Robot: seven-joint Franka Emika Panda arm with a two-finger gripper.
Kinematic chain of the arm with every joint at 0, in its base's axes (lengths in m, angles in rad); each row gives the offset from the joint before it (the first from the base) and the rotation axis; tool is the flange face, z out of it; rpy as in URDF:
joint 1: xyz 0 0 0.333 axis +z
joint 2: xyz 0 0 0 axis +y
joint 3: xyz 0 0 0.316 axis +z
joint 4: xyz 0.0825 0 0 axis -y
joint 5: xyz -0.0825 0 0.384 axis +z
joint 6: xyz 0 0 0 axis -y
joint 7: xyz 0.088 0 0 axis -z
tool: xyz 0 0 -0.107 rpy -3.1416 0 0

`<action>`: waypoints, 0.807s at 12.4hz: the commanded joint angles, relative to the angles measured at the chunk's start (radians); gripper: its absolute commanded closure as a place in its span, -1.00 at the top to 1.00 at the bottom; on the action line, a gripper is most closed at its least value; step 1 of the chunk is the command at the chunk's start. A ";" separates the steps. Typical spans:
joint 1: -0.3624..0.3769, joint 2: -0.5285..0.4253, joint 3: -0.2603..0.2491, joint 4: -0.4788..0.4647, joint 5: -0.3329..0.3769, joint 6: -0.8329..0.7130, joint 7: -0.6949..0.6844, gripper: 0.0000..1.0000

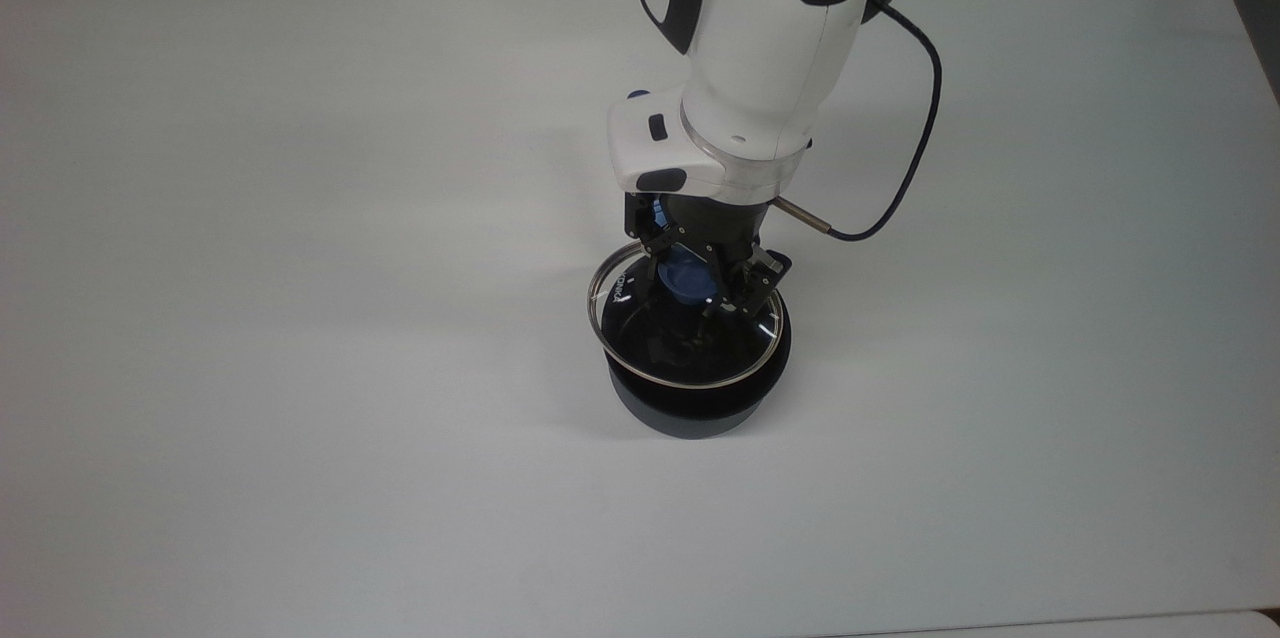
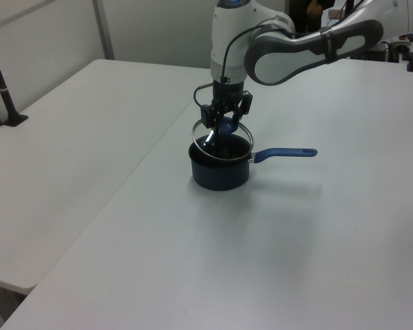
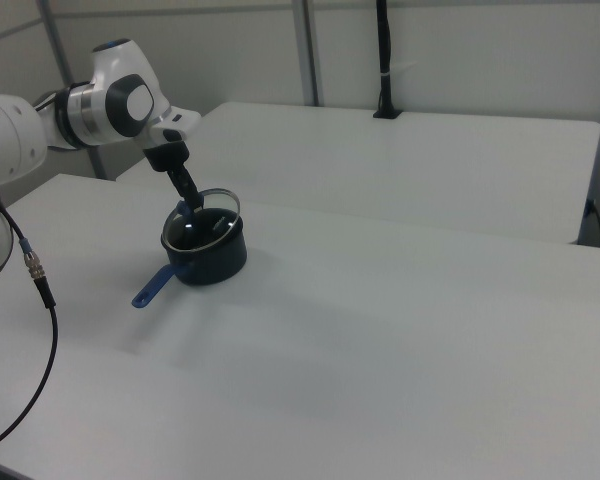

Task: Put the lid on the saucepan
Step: 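Lower the glass lid onto the saucepan rim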

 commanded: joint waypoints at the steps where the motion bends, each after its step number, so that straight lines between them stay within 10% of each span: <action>1: 0.025 0.016 -0.015 0.027 0.000 0.022 0.020 0.21; 6: 0.027 0.022 -0.013 0.016 0.000 0.021 0.010 0.33; 10: 0.027 0.023 -0.015 0.006 -0.005 0.023 0.010 0.98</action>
